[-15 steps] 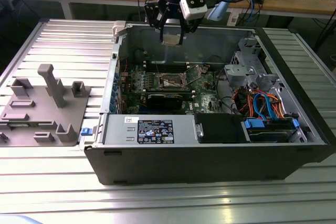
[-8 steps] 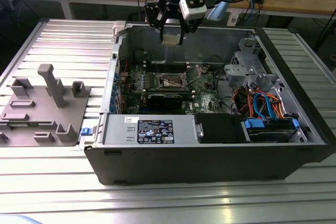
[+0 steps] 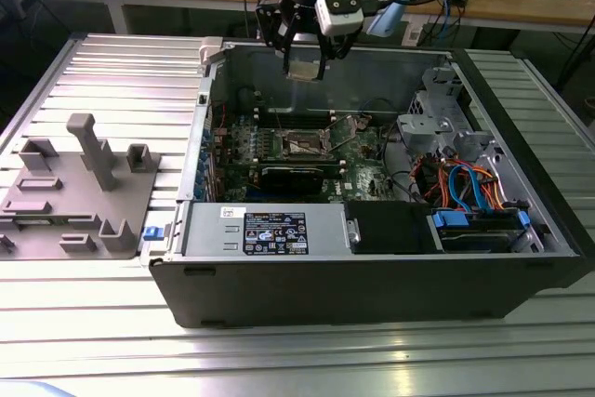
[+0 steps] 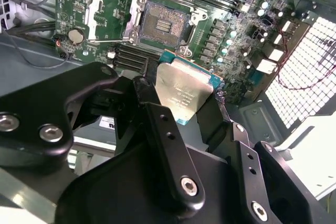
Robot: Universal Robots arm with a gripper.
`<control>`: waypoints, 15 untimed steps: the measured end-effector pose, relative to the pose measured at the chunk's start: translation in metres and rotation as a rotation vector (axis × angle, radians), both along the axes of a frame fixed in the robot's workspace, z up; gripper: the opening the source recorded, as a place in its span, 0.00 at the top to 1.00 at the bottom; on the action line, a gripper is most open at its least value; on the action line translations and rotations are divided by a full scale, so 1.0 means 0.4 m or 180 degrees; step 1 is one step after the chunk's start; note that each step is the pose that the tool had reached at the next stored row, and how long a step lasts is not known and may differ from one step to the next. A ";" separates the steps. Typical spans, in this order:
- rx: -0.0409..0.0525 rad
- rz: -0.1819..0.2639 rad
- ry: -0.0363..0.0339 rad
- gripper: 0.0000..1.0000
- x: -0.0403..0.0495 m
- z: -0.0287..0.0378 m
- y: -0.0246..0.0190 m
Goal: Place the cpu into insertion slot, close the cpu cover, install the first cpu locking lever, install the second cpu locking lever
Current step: 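Place the cpu into insertion slot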
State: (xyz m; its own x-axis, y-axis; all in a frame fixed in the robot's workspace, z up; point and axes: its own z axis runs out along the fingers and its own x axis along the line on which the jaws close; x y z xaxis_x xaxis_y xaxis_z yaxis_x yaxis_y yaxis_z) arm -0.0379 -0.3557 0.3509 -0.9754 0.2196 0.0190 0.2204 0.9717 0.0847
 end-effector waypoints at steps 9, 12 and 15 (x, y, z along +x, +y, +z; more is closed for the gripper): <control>0.0000 -0.0206 0.0000 0.45 0.000 -0.001 0.000; 0.0000 -0.0241 0.0000 0.45 0.000 -0.001 0.000; 0.0000 -0.0277 0.0000 0.45 0.000 -0.001 0.000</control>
